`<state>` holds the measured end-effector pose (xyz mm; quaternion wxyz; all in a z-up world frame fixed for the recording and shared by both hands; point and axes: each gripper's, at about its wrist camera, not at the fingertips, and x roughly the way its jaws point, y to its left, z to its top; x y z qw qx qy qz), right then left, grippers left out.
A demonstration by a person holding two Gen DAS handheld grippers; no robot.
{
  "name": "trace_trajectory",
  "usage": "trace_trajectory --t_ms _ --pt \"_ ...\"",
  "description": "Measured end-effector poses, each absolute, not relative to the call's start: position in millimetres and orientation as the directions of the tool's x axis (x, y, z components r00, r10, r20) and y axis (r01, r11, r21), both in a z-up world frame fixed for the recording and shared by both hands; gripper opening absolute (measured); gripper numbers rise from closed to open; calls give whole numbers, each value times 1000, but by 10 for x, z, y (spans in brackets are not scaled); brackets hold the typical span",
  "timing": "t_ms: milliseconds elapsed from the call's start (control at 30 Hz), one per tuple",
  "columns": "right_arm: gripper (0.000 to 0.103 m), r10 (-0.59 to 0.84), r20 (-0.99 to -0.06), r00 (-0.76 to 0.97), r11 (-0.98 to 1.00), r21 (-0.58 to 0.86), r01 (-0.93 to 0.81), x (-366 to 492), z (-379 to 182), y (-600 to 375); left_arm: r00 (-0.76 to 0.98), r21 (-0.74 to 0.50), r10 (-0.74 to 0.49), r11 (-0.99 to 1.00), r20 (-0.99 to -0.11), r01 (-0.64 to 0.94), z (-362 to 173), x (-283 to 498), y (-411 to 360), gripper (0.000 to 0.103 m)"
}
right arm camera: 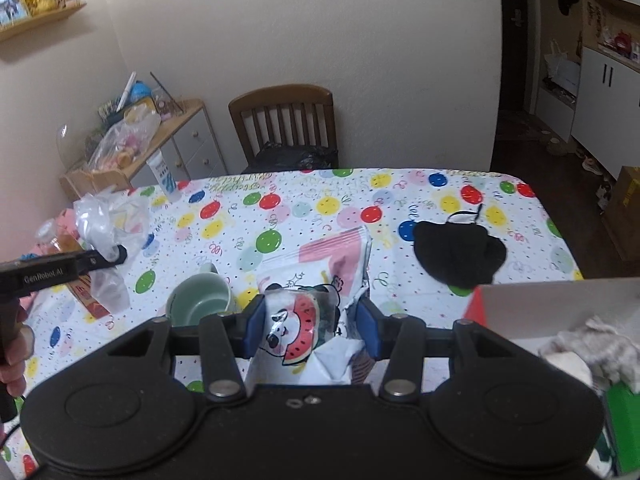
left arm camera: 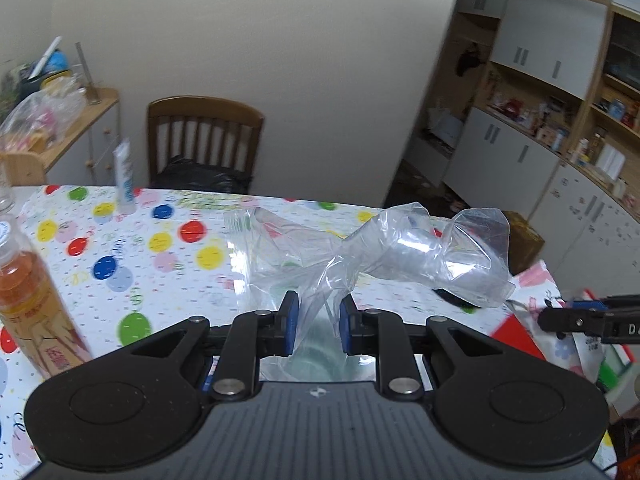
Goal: Organize soft objects
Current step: 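Carry the clear plastic bag and panda snack bag over the shoebox with both grippers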
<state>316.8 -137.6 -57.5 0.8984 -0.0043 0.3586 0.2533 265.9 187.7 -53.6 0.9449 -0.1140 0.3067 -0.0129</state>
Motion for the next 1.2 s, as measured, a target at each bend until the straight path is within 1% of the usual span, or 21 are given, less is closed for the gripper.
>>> trace_trajectory --t_ms 333,600,933,1200 --pt "47 436 -604 667 892 191 -410 2877 -416 -2119 799 -210 -197 973 -568 91 -373 2520 1073 20" --pt "47 391 -590 706 917 183 -355 2733 -375 -2869 776 -215 -271 960 -570 178 -334 2495 341 20" --pt "47 321 -589 741 947 178 -269 2714 -477 -3716 736 -162 -334 941 -588 298 -339 2525 -631 20" --pt "47 266 -602 753 964 171 -204 2846 -653 -4206 686 -110 -354 921 -635 374 -493 2632 -1283 20"
